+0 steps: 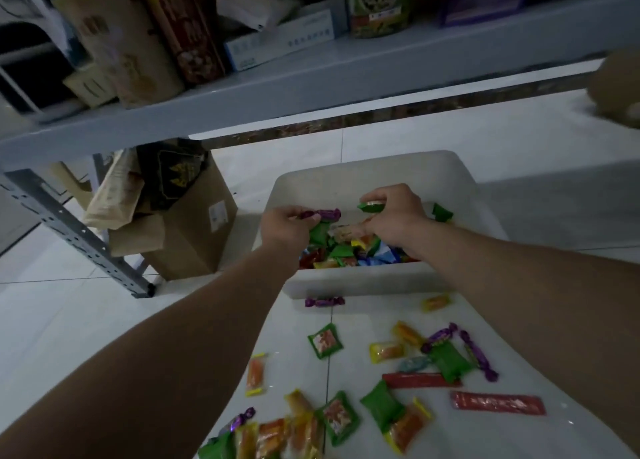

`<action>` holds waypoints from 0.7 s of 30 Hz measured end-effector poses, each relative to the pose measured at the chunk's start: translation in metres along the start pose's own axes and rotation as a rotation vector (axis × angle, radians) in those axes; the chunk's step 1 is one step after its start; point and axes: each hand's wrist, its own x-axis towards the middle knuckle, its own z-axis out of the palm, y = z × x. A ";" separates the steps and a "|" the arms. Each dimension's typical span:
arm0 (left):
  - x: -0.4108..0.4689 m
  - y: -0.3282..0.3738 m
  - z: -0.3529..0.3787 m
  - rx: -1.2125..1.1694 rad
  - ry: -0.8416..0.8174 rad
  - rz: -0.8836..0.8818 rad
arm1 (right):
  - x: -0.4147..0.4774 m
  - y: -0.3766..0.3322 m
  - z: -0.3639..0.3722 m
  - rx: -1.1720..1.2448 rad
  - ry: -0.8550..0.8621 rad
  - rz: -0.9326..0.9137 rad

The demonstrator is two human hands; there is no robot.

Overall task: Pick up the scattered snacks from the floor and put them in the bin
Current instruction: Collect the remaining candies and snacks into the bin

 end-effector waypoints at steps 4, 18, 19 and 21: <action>0.019 -0.022 0.025 -0.057 -0.024 -0.027 | 0.014 0.011 0.000 -0.020 0.034 0.026; 0.077 -0.079 0.033 0.236 -0.045 0.028 | 0.044 0.053 0.032 -0.072 0.060 0.129; 0.078 -0.082 0.032 0.279 -0.046 0.045 | 0.045 0.055 0.035 -0.090 0.055 0.118; 0.076 -0.085 0.028 0.374 -0.052 0.085 | 0.048 0.058 0.041 -0.133 0.045 0.108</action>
